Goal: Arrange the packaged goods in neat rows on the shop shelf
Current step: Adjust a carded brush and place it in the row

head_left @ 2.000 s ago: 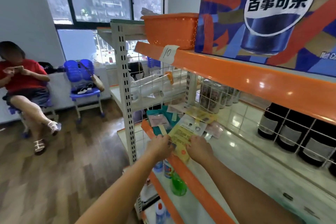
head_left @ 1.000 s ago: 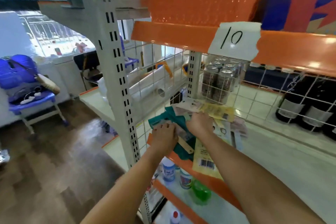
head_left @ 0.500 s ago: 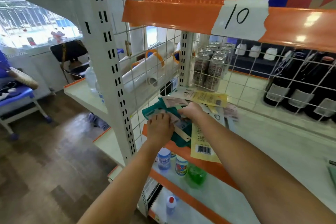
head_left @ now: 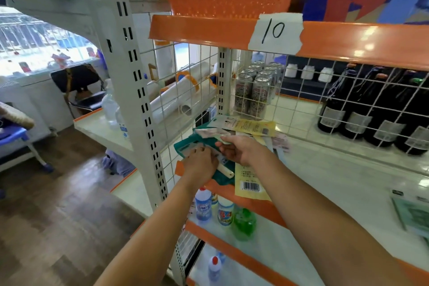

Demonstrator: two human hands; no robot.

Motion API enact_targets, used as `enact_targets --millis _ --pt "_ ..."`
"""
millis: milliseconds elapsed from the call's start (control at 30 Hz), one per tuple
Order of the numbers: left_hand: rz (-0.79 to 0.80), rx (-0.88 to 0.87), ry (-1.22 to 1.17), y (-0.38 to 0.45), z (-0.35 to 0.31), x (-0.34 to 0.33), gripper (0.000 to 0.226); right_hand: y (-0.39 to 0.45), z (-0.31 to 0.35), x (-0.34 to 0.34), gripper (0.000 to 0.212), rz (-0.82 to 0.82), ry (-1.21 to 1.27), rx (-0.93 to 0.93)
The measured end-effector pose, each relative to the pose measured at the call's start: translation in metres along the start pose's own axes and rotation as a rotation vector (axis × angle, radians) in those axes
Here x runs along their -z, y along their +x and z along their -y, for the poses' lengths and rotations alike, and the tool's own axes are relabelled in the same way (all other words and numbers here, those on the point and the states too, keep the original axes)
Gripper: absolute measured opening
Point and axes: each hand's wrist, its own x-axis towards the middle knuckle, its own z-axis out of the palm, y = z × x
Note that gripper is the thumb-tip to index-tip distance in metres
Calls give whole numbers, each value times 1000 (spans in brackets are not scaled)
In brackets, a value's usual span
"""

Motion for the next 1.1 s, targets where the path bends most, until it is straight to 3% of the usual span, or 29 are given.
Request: enact_targets --millis 433,800,933,1100 --pt "27 -106 -40 -13 -59 -17 41 -55 -26 60 8 -7 195 60" --pt "54 -291 -118 -45 -161 -38 44 -137 -32 142 16 -105 248 113" --pt "29 -350 -98 -71 -198 -49 36 -168 -44 176 12 -184 248 135" --pt "141 -337 -193 -99 -224 -66 34 -200 -67 207 7 -266 290 142"
